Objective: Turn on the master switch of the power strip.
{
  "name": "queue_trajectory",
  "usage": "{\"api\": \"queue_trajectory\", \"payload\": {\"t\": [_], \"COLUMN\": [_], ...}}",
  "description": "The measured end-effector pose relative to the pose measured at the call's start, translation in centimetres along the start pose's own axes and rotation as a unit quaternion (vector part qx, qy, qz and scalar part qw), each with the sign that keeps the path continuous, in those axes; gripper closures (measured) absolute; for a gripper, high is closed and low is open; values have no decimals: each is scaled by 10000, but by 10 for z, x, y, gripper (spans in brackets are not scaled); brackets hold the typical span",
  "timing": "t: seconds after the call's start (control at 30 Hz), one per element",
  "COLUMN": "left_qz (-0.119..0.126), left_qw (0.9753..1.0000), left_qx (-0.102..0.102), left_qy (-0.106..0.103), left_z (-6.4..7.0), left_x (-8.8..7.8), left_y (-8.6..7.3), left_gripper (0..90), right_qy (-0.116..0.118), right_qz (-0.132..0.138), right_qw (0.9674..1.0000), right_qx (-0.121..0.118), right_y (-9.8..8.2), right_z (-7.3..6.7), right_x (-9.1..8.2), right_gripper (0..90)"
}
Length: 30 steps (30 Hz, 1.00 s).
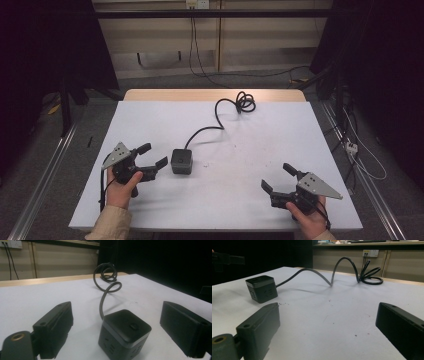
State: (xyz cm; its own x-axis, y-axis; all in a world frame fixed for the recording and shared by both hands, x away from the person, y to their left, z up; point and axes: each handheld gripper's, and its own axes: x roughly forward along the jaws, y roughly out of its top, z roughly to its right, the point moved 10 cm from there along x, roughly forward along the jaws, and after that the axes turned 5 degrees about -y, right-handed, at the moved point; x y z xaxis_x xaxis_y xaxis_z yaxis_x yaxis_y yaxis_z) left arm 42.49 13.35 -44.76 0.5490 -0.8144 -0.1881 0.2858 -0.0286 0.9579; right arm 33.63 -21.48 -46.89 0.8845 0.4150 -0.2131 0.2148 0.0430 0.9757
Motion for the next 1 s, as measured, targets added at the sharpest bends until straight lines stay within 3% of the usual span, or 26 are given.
{"api": "queue_trajectory", "payload": {"t": [0.27, 0.5, 1.0], "left_qz": [-113, -195, -354], "left_qw": [9999, 9995, 9989], "left_qx": [60, 88, 24], "left_qy": [-109, -213, -292], "left_z": [4, 8, 11], "left_x": [6, 11, 18], "left_y": [1, 1, 1], "left_gripper": [168, 265, 380], "right_qy": [-5, -2, -25], "right_qz": [-3, 1, 4], "right_qw": [10000, 10000, 10000], "right_qx": [0, -10, -9], "right_y": [0, 0, 0], "right_z": [0, 0, 1], "right_x": [0, 0, -1], "right_gripper": [50, 50, 51]}}
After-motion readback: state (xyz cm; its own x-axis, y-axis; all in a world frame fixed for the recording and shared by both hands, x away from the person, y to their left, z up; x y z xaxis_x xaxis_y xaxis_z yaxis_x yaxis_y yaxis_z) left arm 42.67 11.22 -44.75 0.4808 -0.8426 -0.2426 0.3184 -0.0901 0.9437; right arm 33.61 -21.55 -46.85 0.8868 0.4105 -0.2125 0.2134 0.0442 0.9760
